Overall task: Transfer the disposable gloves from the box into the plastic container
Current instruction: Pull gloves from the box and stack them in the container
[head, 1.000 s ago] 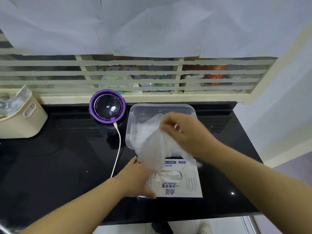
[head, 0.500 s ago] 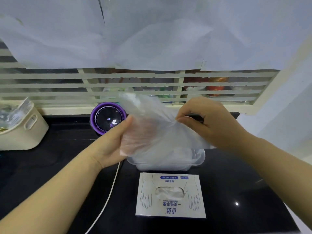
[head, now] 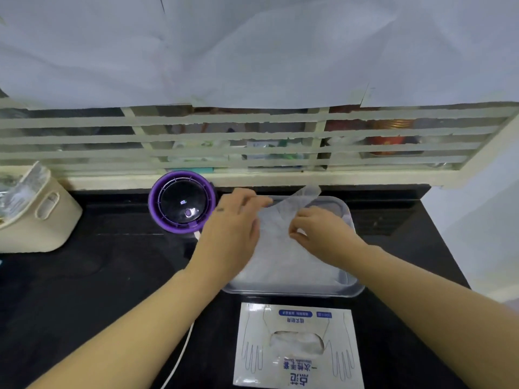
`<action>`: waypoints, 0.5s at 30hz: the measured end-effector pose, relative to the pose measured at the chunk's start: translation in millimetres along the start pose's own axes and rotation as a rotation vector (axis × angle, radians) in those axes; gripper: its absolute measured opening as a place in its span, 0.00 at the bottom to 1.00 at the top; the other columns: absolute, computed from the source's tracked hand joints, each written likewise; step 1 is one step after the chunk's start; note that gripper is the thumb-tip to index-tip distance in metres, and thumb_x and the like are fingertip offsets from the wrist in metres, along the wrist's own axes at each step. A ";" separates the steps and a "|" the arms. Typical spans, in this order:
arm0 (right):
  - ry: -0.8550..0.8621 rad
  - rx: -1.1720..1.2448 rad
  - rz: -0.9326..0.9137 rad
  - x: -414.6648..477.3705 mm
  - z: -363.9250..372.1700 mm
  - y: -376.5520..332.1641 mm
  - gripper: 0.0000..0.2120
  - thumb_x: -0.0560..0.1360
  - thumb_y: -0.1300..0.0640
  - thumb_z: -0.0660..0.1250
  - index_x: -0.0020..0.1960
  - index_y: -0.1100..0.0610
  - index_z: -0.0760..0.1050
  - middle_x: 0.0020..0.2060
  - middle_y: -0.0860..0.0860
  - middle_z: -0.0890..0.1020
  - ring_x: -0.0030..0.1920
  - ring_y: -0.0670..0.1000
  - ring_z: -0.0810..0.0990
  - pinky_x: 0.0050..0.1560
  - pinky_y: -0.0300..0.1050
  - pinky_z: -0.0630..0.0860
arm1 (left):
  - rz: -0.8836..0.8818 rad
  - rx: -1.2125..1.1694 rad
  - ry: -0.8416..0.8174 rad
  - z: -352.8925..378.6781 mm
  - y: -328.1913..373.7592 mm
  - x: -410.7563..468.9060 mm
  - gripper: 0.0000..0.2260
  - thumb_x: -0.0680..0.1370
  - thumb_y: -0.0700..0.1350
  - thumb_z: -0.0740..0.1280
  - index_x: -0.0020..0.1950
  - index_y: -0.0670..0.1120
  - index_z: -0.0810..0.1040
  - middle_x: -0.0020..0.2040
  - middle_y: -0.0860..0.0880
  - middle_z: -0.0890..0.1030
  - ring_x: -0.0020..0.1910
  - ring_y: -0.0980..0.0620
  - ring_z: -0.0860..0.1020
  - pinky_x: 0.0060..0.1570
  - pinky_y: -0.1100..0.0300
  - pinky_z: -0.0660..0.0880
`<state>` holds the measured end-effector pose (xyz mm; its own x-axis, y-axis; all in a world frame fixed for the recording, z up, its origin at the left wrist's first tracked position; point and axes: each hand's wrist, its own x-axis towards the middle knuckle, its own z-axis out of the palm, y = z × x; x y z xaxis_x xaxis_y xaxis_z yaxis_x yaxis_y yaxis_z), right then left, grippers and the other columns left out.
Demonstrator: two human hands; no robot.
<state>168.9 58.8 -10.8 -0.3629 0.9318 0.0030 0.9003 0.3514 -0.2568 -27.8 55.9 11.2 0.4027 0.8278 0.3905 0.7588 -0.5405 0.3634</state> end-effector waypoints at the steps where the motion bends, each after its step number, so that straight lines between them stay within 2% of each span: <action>1: -0.033 -0.004 0.006 2.1 8.6 0.8 0.10 0.79 0.54 0.61 0.52 0.53 0.80 0.49 0.49 0.80 0.47 0.49 0.76 0.52 0.45 0.74 | 0.102 0.055 -0.144 5.6 0.9 2.1 0.16 0.77 0.39 0.66 0.66 0.46 0.75 0.61 0.46 0.74 0.53 0.45 0.78 0.48 0.54 0.78; 2: -0.070 -0.014 0.010 3.9 16.5 1.5 0.10 0.79 0.54 0.61 0.53 0.54 0.80 0.50 0.50 0.80 0.47 0.50 0.76 0.52 0.46 0.74 | 0.100 0.105 -0.340 13.3 1.5 4.7 0.17 0.79 0.42 0.64 0.68 0.48 0.73 0.64 0.47 0.72 0.56 0.45 0.77 0.51 0.52 0.78; 4: -0.150 -0.053 0.024 5.4 27.1 1.5 0.11 0.79 0.54 0.60 0.55 0.54 0.79 0.52 0.51 0.79 0.48 0.52 0.76 0.52 0.48 0.74 | -0.034 0.211 -0.724 30.3 -1.4 8.4 0.21 0.80 0.47 0.63 0.73 0.51 0.66 0.70 0.49 0.66 0.64 0.45 0.72 0.59 0.51 0.73; 6: -0.233 -0.079 0.051 7.4 32.2 2.0 0.11 0.80 0.53 0.59 0.57 0.53 0.78 0.54 0.50 0.77 0.51 0.52 0.76 0.53 0.48 0.74 | -0.108 0.288 -0.941 44.0 -4.3 12.4 0.24 0.79 0.50 0.65 0.74 0.51 0.65 0.71 0.46 0.65 0.68 0.43 0.67 0.61 0.49 0.69; 9: -0.349 -0.077 0.116 6.4 32.2 2.0 0.17 0.79 0.49 0.62 0.66 0.52 0.70 0.62 0.51 0.71 0.54 0.54 0.76 0.53 0.47 0.74 | -0.085 0.415 -1.062 60.5 -6.5 15.2 0.26 0.78 0.52 0.67 0.73 0.47 0.65 0.69 0.44 0.65 0.68 0.42 0.65 0.59 0.47 0.70; 12: -0.436 -0.110 0.179 4.4 32.5 2.4 0.32 0.76 0.46 0.66 0.74 0.55 0.57 0.67 0.55 0.66 0.58 0.57 0.75 0.56 0.49 0.75 | -0.058 0.522 -1.109 69.8 -8.4 13.8 0.26 0.77 0.50 0.68 0.73 0.45 0.65 0.67 0.43 0.66 0.65 0.42 0.67 0.58 0.49 0.71; 15: -0.564 -0.038 0.277 4.0 37.1 5.1 0.45 0.74 0.46 0.69 0.77 0.57 0.44 0.73 0.58 0.57 0.66 0.59 0.69 0.64 0.51 0.70 | -0.044 0.605 -1.111 78.9 -10.8 12.3 0.27 0.77 0.48 0.68 0.73 0.44 0.63 0.68 0.43 0.65 0.65 0.43 0.69 0.61 0.50 0.68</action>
<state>163.1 61.0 -48.0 -0.1762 0.8012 -0.5719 0.9833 0.1160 -0.1405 9.3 83.7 -54.6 0.3603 0.6814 -0.6371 0.7763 -0.5977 -0.2004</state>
